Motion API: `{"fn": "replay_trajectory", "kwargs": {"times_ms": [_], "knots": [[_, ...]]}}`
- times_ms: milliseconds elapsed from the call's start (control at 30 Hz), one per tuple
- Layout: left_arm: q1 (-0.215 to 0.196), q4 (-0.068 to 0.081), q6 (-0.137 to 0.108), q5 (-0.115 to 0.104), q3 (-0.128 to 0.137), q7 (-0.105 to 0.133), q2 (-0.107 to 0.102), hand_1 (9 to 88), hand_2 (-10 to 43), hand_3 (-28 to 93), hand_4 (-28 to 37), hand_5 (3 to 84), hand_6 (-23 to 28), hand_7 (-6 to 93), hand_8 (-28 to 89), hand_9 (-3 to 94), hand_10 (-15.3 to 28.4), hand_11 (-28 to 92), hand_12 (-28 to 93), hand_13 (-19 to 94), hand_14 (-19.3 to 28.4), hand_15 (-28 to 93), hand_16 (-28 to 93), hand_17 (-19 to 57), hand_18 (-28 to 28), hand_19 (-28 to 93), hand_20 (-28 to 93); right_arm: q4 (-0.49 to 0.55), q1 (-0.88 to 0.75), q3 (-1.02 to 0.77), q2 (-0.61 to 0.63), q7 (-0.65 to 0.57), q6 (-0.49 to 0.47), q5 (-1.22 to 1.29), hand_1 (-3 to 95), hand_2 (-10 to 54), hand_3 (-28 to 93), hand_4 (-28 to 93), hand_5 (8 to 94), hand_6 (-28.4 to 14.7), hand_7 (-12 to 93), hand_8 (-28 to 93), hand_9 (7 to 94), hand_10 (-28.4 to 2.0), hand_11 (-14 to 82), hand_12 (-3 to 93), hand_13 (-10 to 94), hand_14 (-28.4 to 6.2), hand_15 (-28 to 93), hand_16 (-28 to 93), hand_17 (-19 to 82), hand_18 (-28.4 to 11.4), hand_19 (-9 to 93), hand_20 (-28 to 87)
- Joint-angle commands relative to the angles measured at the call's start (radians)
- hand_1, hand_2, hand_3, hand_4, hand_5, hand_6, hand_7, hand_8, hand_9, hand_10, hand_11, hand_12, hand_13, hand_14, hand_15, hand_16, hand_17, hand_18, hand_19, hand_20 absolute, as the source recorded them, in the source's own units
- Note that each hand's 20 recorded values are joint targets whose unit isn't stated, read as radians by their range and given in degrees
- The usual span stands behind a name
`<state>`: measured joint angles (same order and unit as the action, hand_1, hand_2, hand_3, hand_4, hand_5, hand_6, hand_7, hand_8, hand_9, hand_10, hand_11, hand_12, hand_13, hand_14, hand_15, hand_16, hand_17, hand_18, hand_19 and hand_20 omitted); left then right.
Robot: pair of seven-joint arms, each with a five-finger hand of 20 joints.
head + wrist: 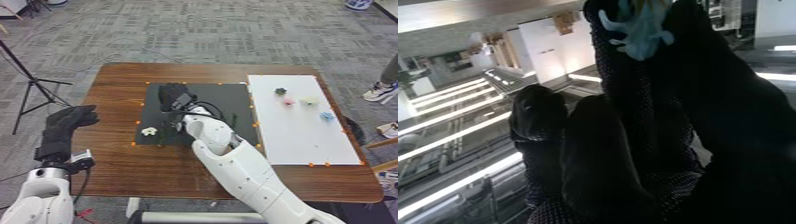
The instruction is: Arrange flowers
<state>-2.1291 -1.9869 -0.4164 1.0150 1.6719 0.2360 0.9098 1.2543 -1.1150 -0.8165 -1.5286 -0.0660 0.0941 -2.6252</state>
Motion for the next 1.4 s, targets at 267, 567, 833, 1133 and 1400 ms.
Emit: {"fn": "replay_trajectory", "kwargs": {"times_ms": [267,567,833,1133,1400], "knots": [[0.008,0.000,0.016,-0.008,-0.005,0.011,0.011,33.9,9.7,67,-23.5,55.9,2.2,24.3,-9,57.9,13.3,29,14,47,17.7,45,-2,6.4,14.2,27,26,-0.005,-0.010,-0.025,-0.045,0.006,-0.096,-0.050,57.2,-9.5,62,-23,76.7,4.4,28,-4,87.3,-7.4,5.1,17.4,91,-3.1,84,29,50,-22.2,91,42],[0.006,-0.002,0.015,-0.007,-0.003,0.010,0.012,33.7,9.0,68,-23.2,55.8,2.2,24.2,-9,57.8,13.4,30,14,47,17.7,45,-2,6.2,14.3,27,26,0.013,-0.009,-0.032,-0.045,-0.008,-0.177,-0.033,52.7,-6.8,62,-21,71.7,2.3,26,-4,80.1,-9.4,10.9,12.2,89,-3.5,85,31,49,-22.6,91,42],[0.001,-0.004,0.015,-0.009,0.001,0.012,0.013,33.9,8.7,68,-23.2,55.8,2.3,24.1,-9,57.8,13.3,30,14,46,17.7,45,-2,6.1,14.3,27,26,0.035,-0.001,-0.019,-0.033,-0.013,-0.211,-0.008,47.9,-4.4,61,-19,68.6,0.6,24,-4,76.4,-10.9,12.0,10.0,88,-4.0,85,30,48,-22.9,91,43],[0.004,-0.004,0.017,-0.007,-0.004,0.007,0.013,33.9,8.6,68,-23.1,55.8,2.2,24.2,-9,57.8,13.3,30,14,46,17.7,45,-2,6.1,14.3,27,25,0.049,0.016,-0.003,-0.012,-0.028,-0.202,0.029,42.1,-4.2,64,-19,66.5,0.0,22,-4,72.9,-11.4,11.6,9.2,88,-4.3,86,30,48,-23.1,91,43],[0.001,-0.005,0.023,-0.005,-0.006,0.001,0.010,34.1,8.3,68,-23.0,55.7,2.2,24.2,-9,57.7,13.3,30,14,46,17.7,45,-2,6.1,14.3,27,25,0.091,0.054,0.046,0.036,-0.071,-0.188,0.101,35.9,-2.3,67,-17,64.8,-0.7,21,-13,69.6,-11.5,11.5,8.4,87,-4.6,86,30,47,-23.4,90,42]]}}
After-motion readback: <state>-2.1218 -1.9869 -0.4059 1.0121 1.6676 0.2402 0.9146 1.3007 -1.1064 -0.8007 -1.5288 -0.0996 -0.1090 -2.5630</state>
